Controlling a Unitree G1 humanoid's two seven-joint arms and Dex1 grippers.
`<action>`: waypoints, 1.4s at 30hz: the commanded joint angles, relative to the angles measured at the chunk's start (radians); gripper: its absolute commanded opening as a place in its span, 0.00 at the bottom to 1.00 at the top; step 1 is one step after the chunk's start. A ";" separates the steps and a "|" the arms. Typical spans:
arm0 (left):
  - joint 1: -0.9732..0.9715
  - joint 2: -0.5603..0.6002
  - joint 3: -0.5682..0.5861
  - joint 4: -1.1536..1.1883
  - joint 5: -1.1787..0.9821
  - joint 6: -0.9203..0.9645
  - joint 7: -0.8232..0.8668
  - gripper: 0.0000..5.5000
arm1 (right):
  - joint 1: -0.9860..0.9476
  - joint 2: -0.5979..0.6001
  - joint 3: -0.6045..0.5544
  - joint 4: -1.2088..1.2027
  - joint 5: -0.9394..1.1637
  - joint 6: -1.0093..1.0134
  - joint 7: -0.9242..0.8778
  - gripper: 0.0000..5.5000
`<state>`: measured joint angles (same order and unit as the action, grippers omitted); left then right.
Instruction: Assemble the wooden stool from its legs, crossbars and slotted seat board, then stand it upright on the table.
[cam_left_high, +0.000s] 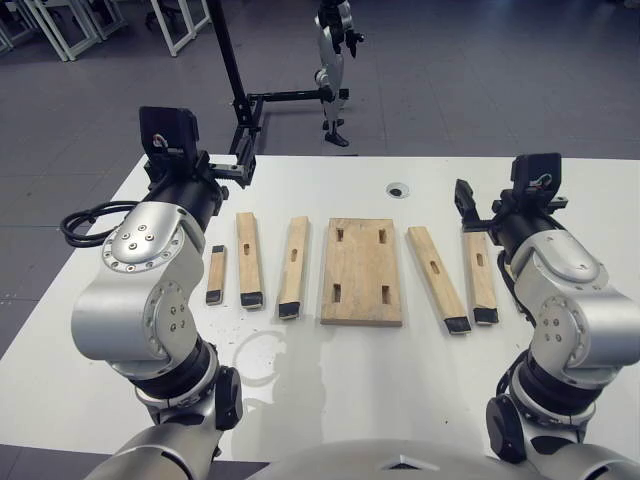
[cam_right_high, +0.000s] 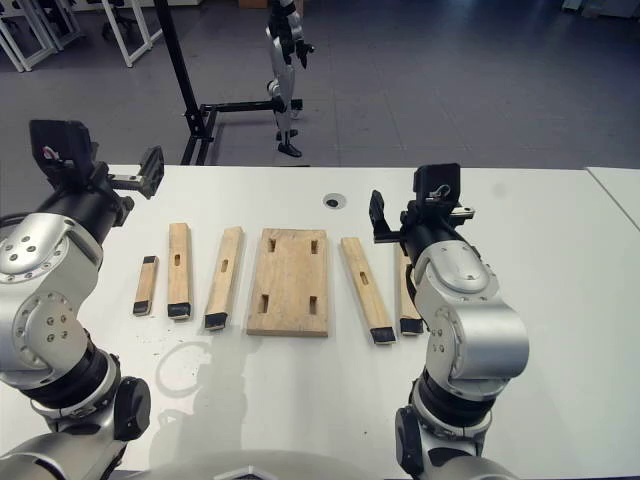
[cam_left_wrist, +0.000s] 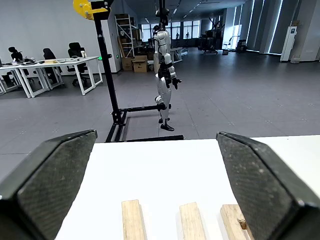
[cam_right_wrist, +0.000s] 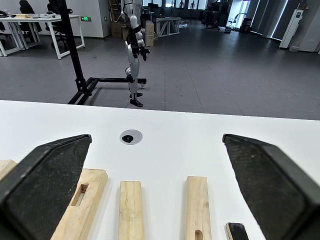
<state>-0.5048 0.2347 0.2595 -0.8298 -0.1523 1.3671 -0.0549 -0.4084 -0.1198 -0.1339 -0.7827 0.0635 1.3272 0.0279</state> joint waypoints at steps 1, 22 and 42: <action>0.020 0.012 -0.015 0.000 -0.014 0.027 -0.019 0.80 | -0.001 0.013 0.001 0.001 -0.001 -0.008 -0.012 0.98; 0.040 -0.076 -0.063 -0.025 -0.006 0.075 0.030 0.80 | -0.002 0.018 -0.017 0.033 0.002 -0.027 -0.025 0.98; 0.059 -0.066 -0.027 -0.032 0.018 0.060 0.032 0.80 | 0.191 -0.162 -0.310 0.217 0.136 -0.042 0.220 0.98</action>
<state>-0.4536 0.1689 0.2348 -0.8586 -0.1419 1.4311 -0.0277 -0.2535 -0.2554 -0.4240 -0.6327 0.1700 1.3177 0.2052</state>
